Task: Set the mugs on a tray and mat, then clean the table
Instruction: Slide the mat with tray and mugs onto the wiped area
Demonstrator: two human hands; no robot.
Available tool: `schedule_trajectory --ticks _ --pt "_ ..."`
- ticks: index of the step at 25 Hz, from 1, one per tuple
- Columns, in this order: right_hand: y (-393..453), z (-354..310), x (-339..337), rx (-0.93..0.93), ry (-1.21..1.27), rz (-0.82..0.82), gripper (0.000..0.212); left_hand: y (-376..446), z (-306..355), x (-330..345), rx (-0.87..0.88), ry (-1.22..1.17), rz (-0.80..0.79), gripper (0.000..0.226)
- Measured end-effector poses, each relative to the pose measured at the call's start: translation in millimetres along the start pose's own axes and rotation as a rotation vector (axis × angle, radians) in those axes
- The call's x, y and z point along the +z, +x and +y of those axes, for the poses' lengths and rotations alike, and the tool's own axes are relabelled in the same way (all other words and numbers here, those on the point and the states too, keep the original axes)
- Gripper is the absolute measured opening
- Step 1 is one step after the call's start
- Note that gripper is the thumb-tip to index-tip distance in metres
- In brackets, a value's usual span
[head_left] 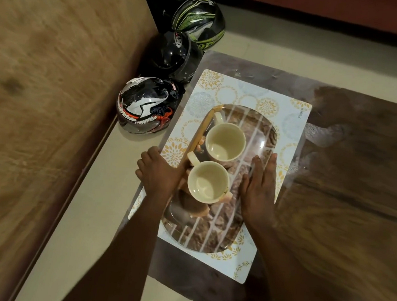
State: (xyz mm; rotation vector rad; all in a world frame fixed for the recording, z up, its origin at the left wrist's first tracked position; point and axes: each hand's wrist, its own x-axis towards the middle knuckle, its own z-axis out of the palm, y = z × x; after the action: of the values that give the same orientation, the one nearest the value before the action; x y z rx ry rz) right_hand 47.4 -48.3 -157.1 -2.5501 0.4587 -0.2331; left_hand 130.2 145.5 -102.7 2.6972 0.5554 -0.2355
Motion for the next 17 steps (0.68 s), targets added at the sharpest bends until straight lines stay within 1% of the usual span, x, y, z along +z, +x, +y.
schedule_trajectory --ticks 3,5,8,10,12,14,17 --pt "-0.9 2.2 0.9 0.006 -0.006 0.0 0.046 12.9 2.4 -4.3 -0.035 -0.054 -0.086 0.078" --pt "-2.2 2.9 -0.5 -0.001 0.001 0.008 0.049 17.1 4.7 -8.6 0.004 -0.136 -0.172 0.075" --pt "-2.2 6.7 -3.7 -0.027 -0.027 0.015 0.058 16.7 10.1 -16.5 0.056 -0.171 -0.285 0.06" --pt "0.0 12.2 -7.5 -0.003 -0.024 0.017 0.06 15.4 9.3 -18.7 0.053 -0.292 -0.358 0.047" --pt "0.9 21.8 -13.9 0.013 -0.025 -0.002 0.055 8.3 5.5 -14.1 0.01 -0.467 -0.456 0.036" --pt "2.6 37.5 -23.0 0.009 -0.036 -0.008 0.056 -6.2 6.7 -2.9 -0.027 -0.615 -0.498 0.038" --pt "5.7 71.1 -39.6 0.014 -0.061 -0.002 0.058 -32.4 27.5 14.7 0.008 -0.652 -0.499 0.042"
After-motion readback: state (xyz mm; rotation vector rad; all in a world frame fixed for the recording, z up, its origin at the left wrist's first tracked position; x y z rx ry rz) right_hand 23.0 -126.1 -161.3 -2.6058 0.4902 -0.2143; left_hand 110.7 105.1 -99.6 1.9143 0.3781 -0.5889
